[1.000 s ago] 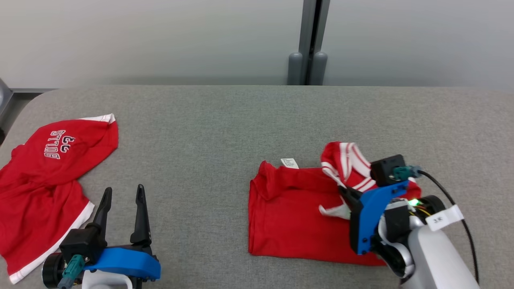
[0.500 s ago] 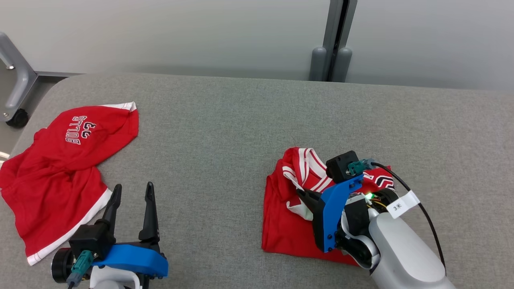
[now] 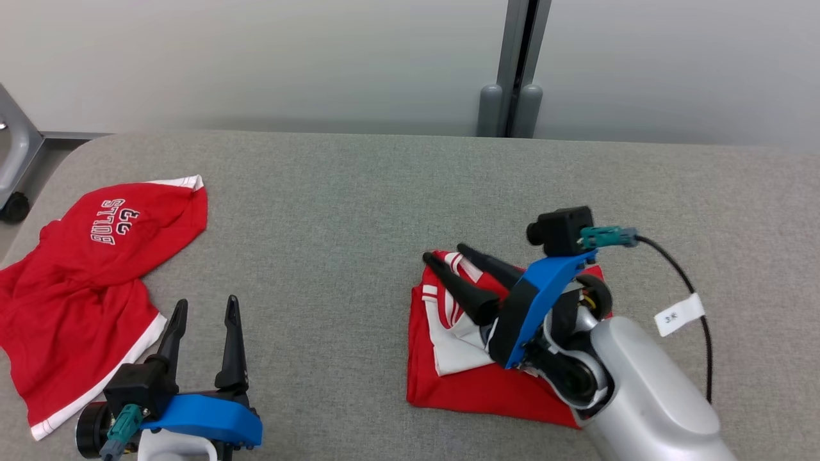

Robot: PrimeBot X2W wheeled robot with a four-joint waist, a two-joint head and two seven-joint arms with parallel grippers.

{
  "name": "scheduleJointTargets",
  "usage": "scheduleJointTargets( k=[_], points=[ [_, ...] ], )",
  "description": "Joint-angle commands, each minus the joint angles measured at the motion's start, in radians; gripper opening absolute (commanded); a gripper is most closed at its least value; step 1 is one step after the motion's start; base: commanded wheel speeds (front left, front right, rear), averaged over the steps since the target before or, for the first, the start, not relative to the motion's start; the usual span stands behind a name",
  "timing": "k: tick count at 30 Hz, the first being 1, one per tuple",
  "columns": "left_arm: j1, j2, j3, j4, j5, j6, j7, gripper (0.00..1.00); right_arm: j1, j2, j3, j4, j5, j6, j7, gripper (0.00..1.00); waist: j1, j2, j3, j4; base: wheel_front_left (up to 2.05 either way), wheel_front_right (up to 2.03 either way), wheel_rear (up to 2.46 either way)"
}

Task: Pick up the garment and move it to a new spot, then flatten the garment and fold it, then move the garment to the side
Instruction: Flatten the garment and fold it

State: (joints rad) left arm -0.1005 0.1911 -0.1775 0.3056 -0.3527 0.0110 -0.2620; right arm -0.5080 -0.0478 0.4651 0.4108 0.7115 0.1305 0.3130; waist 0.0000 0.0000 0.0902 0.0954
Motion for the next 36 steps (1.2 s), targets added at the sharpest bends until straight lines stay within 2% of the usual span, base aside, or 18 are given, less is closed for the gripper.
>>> scheduleJointTargets(
  k=[1,5,8,9,10,11,12,18,24,30,36],
  points=[
    [0.010,0.004,0.003,-0.004,0.001,0.004,-0.004,1.00,0.007,-0.005,-0.035,-0.026,-0.019,0.001,-0.015,1.00,0.0000,0.0000,-0.009,-0.010,0.00,0.00,0.00],
    [0.018,0.007,0.007,-0.007,0.003,0.004,-0.004,1.00,0.062,-0.053,-0.182,-0.081,-0.123,0.000,-0.032,1.00,0.0000,0.0000,-0.020,-0.023,0.00,0.00,0.00],
    [0.025,0.007,0.005,-0.008,0.004,0.002,-0.004,1.00,0.112,-0.089,-0.313,-0.086,-0.247,0.001,-0.016,1.00,0.0000,0.0000,-0.027,-0.031,0.00,0.00,0.00],
    [0.025,0.009,0.005,-0.007,0.004,0.001,-0.004,1.00,0.128,-0.094,-0.357,-0.087,-0.285,0.001,-0.010,0.96,0.0000,0.0000,-0.028,-0.032,0.00,0.00,0.00],
    [0.025,0.009,0.005,-0.008,0.004,0.000,-0.004,1.00,0.143,-0.097,-0.394,-0.082,-0.323,0.001,-0.006,0.46,0.0000,0.0000,-0.029,-0.036,0.00,0.00,0.00],
    [0.025,0.010,0.004,-0.009,0.004,-0.001,-0.004,1.00,0.160,-0.094,-0.428,-0.077,-0.352,0.001,0.004,0.18,0.0000,0.0000,-0.029,-0.038,0.00,0.00,0.00],
    [0.023,0.012,0.004,-0.009,0.005,-0.002,-0.004,1.00,0.176,-0.089,-0.457,-0.069,-0.374,0.001,0.011,0.00,0.0000,0.0000,-0.029,-0.041,0.00,0.00,0.00],
    [0.011,0.017,0.002,-0.012,0.004,0.003,-0.004,1.00,0.209,-0.053,-0.504,-0.013,-0.477,0.001,0.019,0.00,0.0000,0.0000,-0.019,-0.053,0.00,0.00,0.00],
    [0.001,0.018,-0.001,-0.022,0.003,0.007,-0.004,1.00,0.157,-0.022,-0.438,0.068,-0.492,0.001,0.003,0.00,0.0000,0.0000,0.000,-0.058,0.00,0.00,0.00],
    [-0.009,0.014,-0.014,-0.013,0.000,0.000,-0.003,1.00,0.119,-0.005,-0.289,0.139,-0.466,0.001,0.021,0.00,0.0000,0.0000,0.005,-0.040,0.00,0.00,0.00],
    [0.001,0.016,-0.013,-0.006,-0.006,0.006,-0.003,1.00,0.168,-0.010,-0.073,0.054,-0.385,0.001,0.068,0.00,0.0000,0.0000,-0.006,-0.032,0.00,0.00,0.00]
  ],
)
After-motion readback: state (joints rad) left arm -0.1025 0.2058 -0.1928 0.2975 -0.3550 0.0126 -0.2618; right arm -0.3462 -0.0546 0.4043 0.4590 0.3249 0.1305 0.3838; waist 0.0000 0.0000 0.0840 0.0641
